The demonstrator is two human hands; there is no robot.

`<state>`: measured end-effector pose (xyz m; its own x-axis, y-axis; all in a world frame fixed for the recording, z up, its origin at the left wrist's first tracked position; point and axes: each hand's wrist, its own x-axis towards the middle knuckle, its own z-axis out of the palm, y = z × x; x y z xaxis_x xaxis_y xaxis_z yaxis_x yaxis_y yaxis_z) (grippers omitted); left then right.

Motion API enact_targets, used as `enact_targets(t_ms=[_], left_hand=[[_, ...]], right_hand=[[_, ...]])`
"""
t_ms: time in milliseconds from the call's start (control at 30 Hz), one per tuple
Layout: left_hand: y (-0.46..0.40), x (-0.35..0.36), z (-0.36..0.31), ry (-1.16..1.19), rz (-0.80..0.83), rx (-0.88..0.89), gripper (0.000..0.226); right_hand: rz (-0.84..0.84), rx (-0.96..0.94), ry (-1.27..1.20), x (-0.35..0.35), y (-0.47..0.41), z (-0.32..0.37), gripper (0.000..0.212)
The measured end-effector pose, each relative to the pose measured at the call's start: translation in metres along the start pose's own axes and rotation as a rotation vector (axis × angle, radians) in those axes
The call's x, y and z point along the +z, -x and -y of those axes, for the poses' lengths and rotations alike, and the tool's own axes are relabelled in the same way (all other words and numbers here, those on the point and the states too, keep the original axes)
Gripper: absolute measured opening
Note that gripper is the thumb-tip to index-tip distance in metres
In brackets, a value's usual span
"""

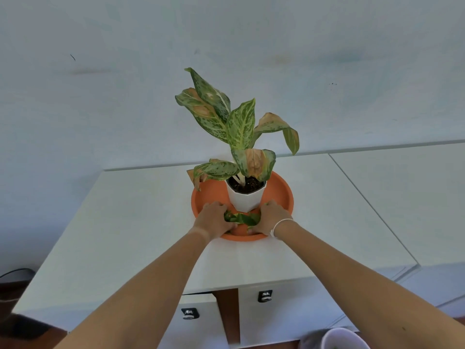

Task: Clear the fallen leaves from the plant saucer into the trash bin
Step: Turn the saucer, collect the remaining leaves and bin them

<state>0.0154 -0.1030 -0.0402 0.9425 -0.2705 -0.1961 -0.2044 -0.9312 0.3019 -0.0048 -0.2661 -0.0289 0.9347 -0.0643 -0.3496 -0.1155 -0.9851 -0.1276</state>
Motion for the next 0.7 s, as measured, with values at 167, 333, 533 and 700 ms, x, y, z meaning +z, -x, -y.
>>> enact_targets(t_ms=[167, 333, 533, 700], left_hand=[[0.007, 0.002, -0.001, 0.144, -0.053, 0.074, 0.032], [0.011, -0.001, -0.004, 0.166, -0.037, 0.153, 0.036], [0.015, -0.003, -0.001, 0.209, -0.022, 0.136, 0.037], [0.018, -0.011, 0.000, 0.233, 0.071, 0.142, 0.025]], right_hand=[[-0.059, -0.072, -0.096, 0.008, 0.004, 0.010, 0.045], [-0.093, -0.119, -0.165, 0.008, 0.010, 0.014, 0.033], [-0.058, -0.133, -0.175, 0.003, 0.015, 0.016, 0.034], [-0.043, -0.120, -0.163, -0.001, 0.022, 0.014, 0.031]])
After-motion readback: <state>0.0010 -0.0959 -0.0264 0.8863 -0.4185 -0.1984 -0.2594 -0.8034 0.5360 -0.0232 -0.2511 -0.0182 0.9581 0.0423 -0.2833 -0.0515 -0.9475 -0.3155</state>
